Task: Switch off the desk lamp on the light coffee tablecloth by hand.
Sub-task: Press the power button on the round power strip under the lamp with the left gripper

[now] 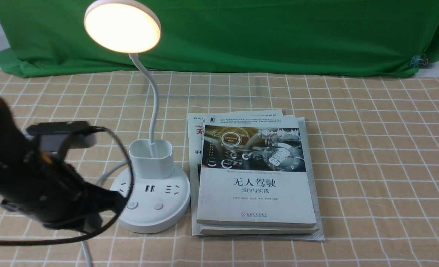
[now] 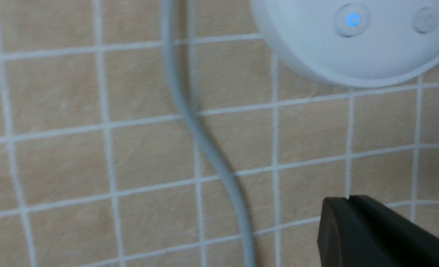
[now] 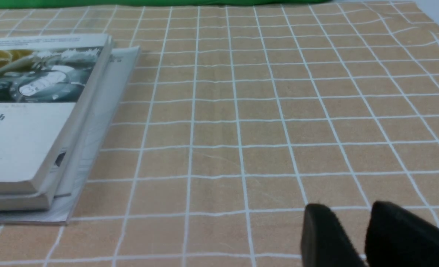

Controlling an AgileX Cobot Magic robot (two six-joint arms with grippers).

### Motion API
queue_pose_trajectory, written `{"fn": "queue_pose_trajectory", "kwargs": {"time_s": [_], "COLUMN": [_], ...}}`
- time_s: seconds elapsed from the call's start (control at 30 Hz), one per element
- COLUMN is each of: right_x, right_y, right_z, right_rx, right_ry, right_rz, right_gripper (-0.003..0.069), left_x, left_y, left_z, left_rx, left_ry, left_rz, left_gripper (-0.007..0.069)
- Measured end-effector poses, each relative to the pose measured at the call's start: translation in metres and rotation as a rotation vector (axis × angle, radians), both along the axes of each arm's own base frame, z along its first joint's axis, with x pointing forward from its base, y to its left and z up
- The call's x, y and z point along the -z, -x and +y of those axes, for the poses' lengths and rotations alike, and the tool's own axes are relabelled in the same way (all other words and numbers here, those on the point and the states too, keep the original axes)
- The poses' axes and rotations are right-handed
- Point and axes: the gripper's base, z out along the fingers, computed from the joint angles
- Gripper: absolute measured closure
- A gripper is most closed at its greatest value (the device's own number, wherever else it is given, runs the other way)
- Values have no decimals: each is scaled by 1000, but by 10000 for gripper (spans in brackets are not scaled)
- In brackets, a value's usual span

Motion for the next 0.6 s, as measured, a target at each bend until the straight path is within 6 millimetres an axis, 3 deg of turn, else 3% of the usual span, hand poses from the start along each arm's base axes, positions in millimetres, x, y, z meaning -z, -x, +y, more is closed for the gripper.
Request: {"fn": "queue_pose_trajectory", "kwargs": {"time_s": [0.13, 0.23, 0.4, 0.6], "right_x": [0, 0, 0, 0], "right_y": [0, 0, 0, 0], "right_z": [0, 0, 0, 0], "right_rx": [0, 0, 0, 0], "right_ry": [0, 0, 0, 0], "right_rz": [0, 0, 0, 0], "right_gripper": [416, 416, 416, 416], "left_x": [2, 7, 21, 44], "left_y": [-18, -44, -66, -79], "left_z": [-27, -46, -54, -57], "left_rx": [76, 95, 106, 107], "left_ry": [-4, -12, -48, -72], "left_rz": [15, 33, 64, 88], "left_gripper": [633, 633, 633, 633]}}
